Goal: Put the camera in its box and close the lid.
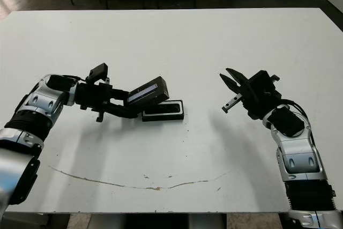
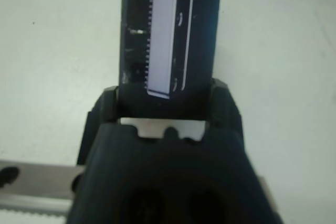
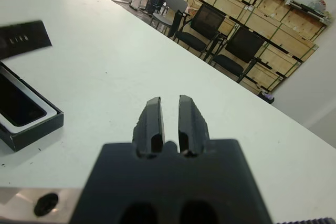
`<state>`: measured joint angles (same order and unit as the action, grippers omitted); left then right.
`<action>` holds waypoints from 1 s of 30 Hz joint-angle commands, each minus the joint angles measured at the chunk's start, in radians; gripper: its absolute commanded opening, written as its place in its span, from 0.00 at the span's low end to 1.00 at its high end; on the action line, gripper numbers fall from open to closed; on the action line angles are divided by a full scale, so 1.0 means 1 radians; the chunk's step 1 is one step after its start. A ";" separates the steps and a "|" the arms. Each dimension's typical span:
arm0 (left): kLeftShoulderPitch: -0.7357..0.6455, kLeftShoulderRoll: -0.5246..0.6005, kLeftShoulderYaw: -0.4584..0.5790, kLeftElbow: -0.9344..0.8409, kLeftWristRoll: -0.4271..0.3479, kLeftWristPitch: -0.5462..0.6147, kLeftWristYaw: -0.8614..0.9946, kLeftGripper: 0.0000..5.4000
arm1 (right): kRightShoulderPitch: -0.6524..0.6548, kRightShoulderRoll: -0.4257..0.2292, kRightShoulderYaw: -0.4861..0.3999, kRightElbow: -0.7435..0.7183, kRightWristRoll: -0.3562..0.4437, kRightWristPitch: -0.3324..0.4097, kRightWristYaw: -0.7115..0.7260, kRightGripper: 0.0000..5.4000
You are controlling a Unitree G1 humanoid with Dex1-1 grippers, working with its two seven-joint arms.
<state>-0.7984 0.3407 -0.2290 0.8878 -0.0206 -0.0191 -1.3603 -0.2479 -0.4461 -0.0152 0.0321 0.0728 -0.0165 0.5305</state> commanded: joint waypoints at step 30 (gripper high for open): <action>0.018 0.023 -0.067 -0.023 0.039 0.049 -0.059 0.21 | 0.027 0.001 0.005 -0.004 0.002 0.014 -0.001 0.00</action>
<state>-0.7957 0.3527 -0.2901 0.8534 0.0044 0.0050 -1.4206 -0.2329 -0.4459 -0.0160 0.0145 0.0788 -0.0090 0.5292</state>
